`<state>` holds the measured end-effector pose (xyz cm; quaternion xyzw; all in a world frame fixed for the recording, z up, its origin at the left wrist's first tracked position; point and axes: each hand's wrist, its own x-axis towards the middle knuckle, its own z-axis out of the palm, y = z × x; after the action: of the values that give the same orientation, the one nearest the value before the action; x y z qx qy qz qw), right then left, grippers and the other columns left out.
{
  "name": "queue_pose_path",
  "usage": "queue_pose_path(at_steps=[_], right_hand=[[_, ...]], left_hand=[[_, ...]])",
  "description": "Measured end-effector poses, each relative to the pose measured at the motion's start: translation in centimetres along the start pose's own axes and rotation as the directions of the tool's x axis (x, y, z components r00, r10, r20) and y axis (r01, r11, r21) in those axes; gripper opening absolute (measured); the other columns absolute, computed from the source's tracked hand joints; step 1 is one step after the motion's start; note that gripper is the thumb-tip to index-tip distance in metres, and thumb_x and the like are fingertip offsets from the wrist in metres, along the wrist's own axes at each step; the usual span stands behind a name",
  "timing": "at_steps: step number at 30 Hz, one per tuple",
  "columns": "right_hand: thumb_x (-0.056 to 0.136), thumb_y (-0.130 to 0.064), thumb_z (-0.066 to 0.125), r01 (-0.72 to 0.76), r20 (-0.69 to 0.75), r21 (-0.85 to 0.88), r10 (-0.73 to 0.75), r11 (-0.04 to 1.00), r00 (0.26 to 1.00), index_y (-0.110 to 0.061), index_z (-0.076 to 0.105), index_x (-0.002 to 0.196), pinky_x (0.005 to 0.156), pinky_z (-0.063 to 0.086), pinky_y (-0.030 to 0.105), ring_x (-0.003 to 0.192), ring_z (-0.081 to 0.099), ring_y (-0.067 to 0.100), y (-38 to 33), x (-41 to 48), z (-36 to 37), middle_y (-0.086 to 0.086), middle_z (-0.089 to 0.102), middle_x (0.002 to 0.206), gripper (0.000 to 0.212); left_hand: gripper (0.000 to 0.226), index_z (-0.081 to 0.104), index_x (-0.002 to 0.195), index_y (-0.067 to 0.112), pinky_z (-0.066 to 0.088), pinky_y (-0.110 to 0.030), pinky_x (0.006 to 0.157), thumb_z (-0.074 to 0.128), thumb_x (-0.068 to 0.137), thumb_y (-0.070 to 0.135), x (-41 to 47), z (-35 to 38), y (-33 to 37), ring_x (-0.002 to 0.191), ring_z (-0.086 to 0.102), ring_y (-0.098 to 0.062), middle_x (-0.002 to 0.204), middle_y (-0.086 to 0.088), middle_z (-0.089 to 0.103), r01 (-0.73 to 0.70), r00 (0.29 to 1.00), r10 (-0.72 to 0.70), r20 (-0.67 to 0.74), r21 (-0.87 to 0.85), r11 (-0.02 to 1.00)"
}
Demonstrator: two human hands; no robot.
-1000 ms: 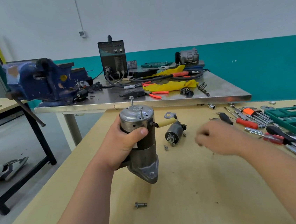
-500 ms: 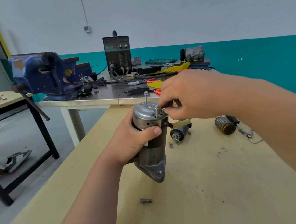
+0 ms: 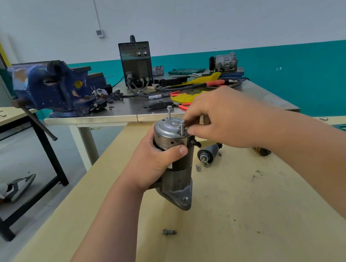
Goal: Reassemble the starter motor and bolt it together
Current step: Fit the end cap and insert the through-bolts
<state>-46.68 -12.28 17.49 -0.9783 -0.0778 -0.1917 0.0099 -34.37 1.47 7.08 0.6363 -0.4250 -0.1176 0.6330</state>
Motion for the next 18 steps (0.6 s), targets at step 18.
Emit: queue_pose_path(at_steps=[18], right_hand=[[0.092, -0.03, 0.061, -0.098, -0.092, 0.147, 0.112, 0.984, 0.989, -0.033, 0.07, 0.097, 0.058, 0.03, 0.012, 0.077, 0.046, -0.019, 0.9, -1.4, 1.1, -0.025, 0.05, 0.077, 0.011]], left_hand=[[0.068, 0.057, 0.123, 0.027, 0.051, -0.034, 0.094, 0.08, 0.06, 0.04, 0.2, 0.6, 0.3, 0.109, 0.065, -0.017, 0.114, 0.002, 0.07, 0.003, 1.0, -0.004, 0.01, 0.049, 0.999]])
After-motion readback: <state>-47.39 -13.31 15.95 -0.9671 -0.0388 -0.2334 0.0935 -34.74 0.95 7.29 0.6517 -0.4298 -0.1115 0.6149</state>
